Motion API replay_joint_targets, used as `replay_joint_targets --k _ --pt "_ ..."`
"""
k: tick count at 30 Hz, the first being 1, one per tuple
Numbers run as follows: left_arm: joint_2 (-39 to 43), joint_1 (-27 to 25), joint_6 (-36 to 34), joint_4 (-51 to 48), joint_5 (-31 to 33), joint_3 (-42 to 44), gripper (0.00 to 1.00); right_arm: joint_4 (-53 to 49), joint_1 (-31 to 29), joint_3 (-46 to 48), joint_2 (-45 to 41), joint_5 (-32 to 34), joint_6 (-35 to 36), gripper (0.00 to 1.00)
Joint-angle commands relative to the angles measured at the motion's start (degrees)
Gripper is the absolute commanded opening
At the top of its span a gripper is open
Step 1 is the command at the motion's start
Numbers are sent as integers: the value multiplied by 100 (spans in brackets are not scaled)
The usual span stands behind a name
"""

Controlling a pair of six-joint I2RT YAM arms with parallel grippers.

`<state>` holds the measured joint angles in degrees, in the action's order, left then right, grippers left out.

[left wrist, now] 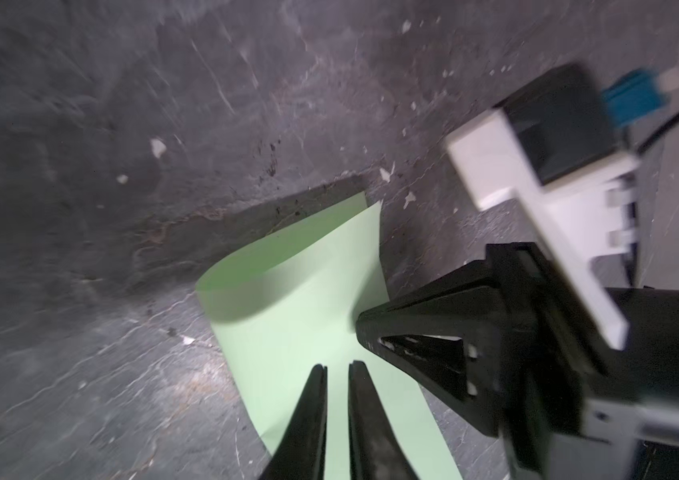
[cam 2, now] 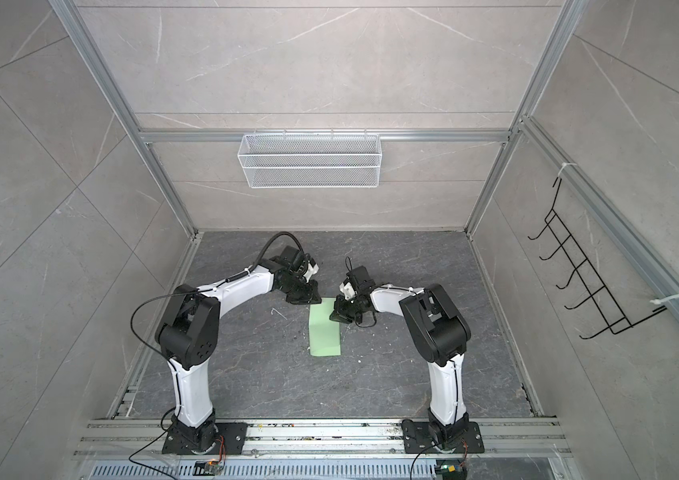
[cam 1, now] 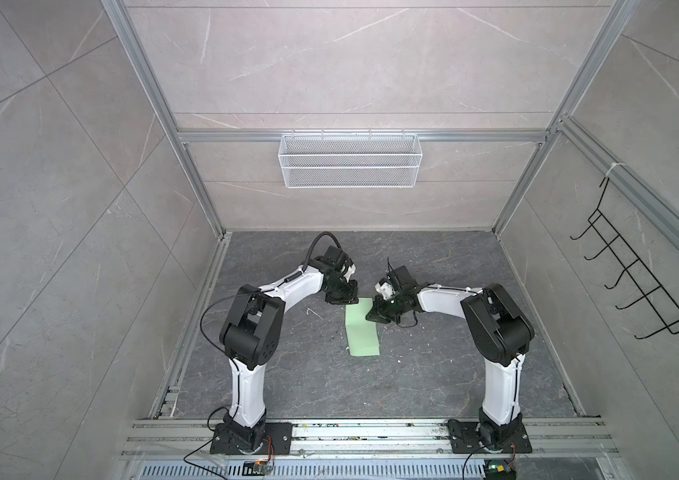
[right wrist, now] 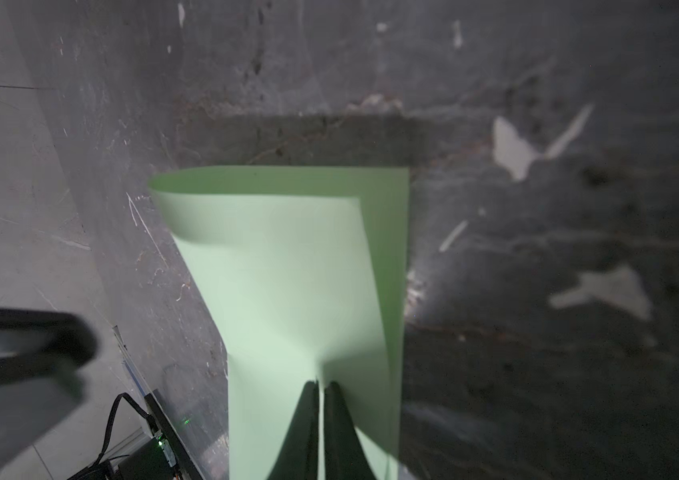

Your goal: Fold a paper plane with a square sheet of paper (pick it up from the middle)

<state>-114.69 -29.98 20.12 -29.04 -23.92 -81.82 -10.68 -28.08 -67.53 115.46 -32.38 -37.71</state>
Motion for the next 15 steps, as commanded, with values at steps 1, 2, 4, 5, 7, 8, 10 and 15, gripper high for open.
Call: replay_joint_targets --k 1,2,4,5,7,8,10,15 --pt "-138 152 -74 433 -518 209 12 -796 21 173 434 798 98 11" --pt "-149 187 -94 541 -621 284 12 -804 15 175 442 798 98 11" --pt "-177 293 -131 774 -781 479 12 -804 20 178 451 795 95 11" --pt "-191 353 -125 884 -875 574 12 -816 19 173 451 800 94 11" --pt "-212 471 -93 1167 -1043 807 12 -828 19 172 451 799 93 11" --pt "-223 513 -40 1314 -1134 910 12 -846 21 173 451 807 90 11" --pt "-250 576 -68 1456 -1197 1065 13 -872 17 174 449 821 80 11" --pt "-392 790 -263 1448 -1069 1287 15 -990 17 166 477 917 44 11"
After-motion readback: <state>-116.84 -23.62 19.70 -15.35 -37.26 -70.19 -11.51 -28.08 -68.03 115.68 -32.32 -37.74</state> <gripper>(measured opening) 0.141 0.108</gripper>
